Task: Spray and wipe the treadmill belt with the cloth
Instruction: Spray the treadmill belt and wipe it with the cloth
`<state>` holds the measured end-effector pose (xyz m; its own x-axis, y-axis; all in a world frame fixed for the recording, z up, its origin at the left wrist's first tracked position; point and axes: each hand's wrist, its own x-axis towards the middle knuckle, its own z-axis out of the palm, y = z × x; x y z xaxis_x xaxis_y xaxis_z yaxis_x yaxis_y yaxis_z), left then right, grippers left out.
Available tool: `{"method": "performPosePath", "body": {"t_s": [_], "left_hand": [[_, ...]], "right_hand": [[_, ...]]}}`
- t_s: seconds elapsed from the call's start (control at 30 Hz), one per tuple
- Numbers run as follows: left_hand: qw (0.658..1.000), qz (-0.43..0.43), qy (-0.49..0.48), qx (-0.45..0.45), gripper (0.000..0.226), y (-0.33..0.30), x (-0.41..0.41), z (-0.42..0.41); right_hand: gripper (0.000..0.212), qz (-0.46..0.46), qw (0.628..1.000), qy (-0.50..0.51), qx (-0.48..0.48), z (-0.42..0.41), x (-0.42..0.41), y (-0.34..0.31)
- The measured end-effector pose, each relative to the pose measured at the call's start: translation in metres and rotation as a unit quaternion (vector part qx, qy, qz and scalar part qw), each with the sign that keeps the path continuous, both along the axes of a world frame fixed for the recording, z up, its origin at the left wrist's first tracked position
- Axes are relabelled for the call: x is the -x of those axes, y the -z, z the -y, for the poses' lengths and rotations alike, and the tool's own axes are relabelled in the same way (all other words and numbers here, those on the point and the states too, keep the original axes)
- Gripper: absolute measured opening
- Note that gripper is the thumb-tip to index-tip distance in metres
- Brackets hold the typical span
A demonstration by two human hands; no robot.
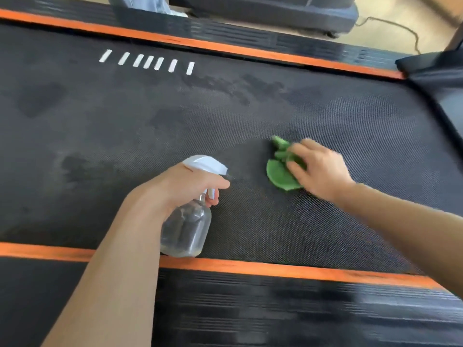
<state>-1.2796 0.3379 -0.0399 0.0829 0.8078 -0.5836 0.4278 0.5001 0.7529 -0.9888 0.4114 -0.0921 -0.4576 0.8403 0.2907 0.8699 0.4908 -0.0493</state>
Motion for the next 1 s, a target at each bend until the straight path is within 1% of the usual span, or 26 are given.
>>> {"method": "performPosePath", "body": {"t_s": [0.03, 0.07, 0.1, 0.13, 0.17, 0.2, 0.23, 0.3, 0.37, 0.43, 0.53, 0.6, 0.67, 0.73, 0.77, 0.83, 0.87, 0.9, 0.93, 0.97, 1.0], "left_hand": [[1.000, -0.014, 0.010, 0.006, 0.036, -0.002, -0.001, 0.000], [0.999, -0.026, 0.020, 0.012, 0.037, -0.003, -0.002, 0.000], [0.999, -0.030, 0.025, 0.018, 0.037, -0.005, -0.002, 0.000], [0.999, -0.023, 0.021, 0.019, 0.037, -0.005, -0.002, 0.000], [1.000, -0.007, 0.008, 0.014, 0.036, -0.005, -0.002, 0.001], [1.000, 0.008, 0.000, 0.010, 0.036, -0.004, -0.001, 0.001], [1.000, 0.018, 0.001, 0.009, 0.036, -0.005, 0.001, 0.001], [1.000, 0.017, 0.007, 0.008, 0.037, -0.004, 0.007, 0.002], [1.000, 0.008, 0.000, 0.006, 0.040, -0.003, 0.014, 0.004], [1.000, 0.010, -0.017, 0.000, 0.038, -0.005, 0.019, 0.006], [0.999, 0.020, -0.042, -0.001, 0.024, -0.006, 0.025, 0.003], [0.998, 0.011, -0.059, -0.010, 0.024, -0.010, 0.027, 0.004], [0.995, -0.004, -0.096, -0.014, 0.028, -0.015, 0.030, 0.007], [0.993, 0.004, -0.114, -0.015, 0.032, -0.017, 0.035, 0.002], [0.995, 0.013, -0.094, -0.006, 0.045, -0.015, 0.042, 0.006], [0.996, 0.009, -0.094, -0.003, 0.101, 0.027, 0.076, -0.008], [0.994, 0.035, -0.101, 0.001, 0.107, 0.045, 0.086, -0.013], [0.991, 0.061, -0.117, -0.006, 0.093, 0.052, 0.091, -0.015], [0.989, 0.076, -0.127, -0.014, 0.075, 0.044, 0.084, -0.012], [0.988, 0.063, -0.144, -0.010, 0.065, 0.019, 0.070, -0.004], [0.985, 0.052, -0.163, -0.016, 0.057, 0.000, 0.056, 0.000]], "right_hand": [[0.029, -0.046, 0.991, 0.126, 0.014, -0.018, 0.001, 0.002], [0.028, -0.078, 0.972, 0.219, 0.038, -0.027, 0.007, 0.003], [0.027, -0.084, 0.962, 0.256, 0.050, -0.027, 0.018, 0.004], [0.026, -0.077, 0.965, 0.245, 0.046, -0.018, 0.028, 0.004], [0.025, -0.077, 0.976, 0.198, 0.049, -0.001, 0.035, 0.003], [0.024, -0.084, 0.986, 0.129, 0.064, 0.023, 0.038, 0.002], [0.023, -0.089, 0.990, 0.060, 0.096, 0.051, 0.036, -0.001], [0.020, -0.093, 0.982, -0.033, 0.164, 0.105, 0.022, -0.009], [0.018, -0.079, 0.975, -0.083, 0.193, 0.134, 0.003, -0.017], [0.017, -0.031, 0.973, -0.140, 0.182, 0.131, -0.005, -0.024], [0.020, 0.078, 0.954, -0.268, 0.108, 0.098, 0.003, -0.026], [0.024, 0.082, 0.950, -0.291, 0.072, 0.080, 0.021, -0.019], [0.026, 0.045, 0.963, -0.262, 0.047, 0.059, 0.052, -0.008], [0.028, -0.004, 0.985, -0.173, 0.025, 0.027, 0.093, 0.000], [0.028, -0.024, 0.993, -0.112, 0.022, 0.010, 0.114, 0.002], [0.029, -0.049, 0.997, 0.004, 0.051, -0.023, 0.146, 0.003], [0.029, -0.053, 0.996, 0.039, 0.063, -0.032, 0.155, 0.005], [0.029, -0.051, 0.995, 0.051, 0.072, -0.034, 0.159, 0.005], [0.030, -0.052, 0.994, 0.048, 0.080, -0.027, 0.158, 0.004], [0.029, -0.051, 0.995, 0.030, 0.086, -0.012, 0.149, 0.002], [0.028, -0.055, 0.995, -0.008, 0.085, 0.011, 0.136, 0.002]]}}
